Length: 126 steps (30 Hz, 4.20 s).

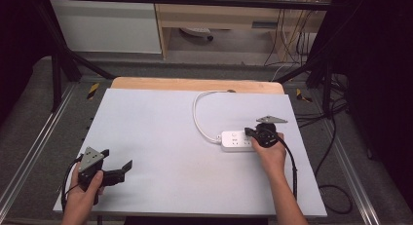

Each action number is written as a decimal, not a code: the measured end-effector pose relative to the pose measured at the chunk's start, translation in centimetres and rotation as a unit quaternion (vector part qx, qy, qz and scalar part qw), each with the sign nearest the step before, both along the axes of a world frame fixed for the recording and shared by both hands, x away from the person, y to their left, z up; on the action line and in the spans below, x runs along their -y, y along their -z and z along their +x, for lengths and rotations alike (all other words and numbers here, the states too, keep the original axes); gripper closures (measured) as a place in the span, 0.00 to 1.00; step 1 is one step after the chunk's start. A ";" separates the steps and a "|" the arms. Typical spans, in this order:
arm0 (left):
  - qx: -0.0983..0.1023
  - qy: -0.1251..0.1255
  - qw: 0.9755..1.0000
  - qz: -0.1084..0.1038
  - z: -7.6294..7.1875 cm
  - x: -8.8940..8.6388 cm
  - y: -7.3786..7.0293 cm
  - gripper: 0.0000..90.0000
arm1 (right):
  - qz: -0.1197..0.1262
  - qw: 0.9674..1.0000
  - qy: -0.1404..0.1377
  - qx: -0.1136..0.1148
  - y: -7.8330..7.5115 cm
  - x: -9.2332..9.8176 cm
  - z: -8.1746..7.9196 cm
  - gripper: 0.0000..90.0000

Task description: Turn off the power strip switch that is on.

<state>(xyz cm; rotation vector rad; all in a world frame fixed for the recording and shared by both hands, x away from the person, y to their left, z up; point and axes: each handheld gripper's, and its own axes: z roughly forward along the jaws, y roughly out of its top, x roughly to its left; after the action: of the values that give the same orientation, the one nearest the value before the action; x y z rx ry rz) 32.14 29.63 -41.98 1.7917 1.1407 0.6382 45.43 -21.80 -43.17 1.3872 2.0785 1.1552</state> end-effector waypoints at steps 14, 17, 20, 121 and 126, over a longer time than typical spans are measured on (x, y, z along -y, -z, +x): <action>-0.001 -0.002 1.000 -0.001 -0.1 0.0 0.0 0.06 | -0.005 1.000 0.000 0.004 0.4 -0.1 0.0 1.00; -0.001 -0.002 1.000 -0.001 0.0 -0.1 0.0 0.06 | -0.007 1.000 0.000 0.004 0.5 -0.1 0.0 1.00; -0.003 -0.002 1.000 -0.001 0.0 0.0 0.0 0.06 | -0.002 1.000 0.001 0.005 0.5 0.0 0.0 1.00; -0.002 -0.001 1.000 -0.002 -0.2 -0.1 -0.1 0.06 | -0.028 0.999 0.005 0.032 0.8 -0.4 -0.5 1.00; -0.002 -0.001 1.000 -0.002 -0.2 -0.1 -0.1 0.06 | -0.030 0.999 0.007 0.033 0.8 -0.5 -0.6 1.00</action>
<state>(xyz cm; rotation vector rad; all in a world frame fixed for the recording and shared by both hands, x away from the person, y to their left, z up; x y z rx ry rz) 31.94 29.74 -41.91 1.7896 1.1460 0.6345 44.87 -21.29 -44.01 1.3169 2.0384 1.1097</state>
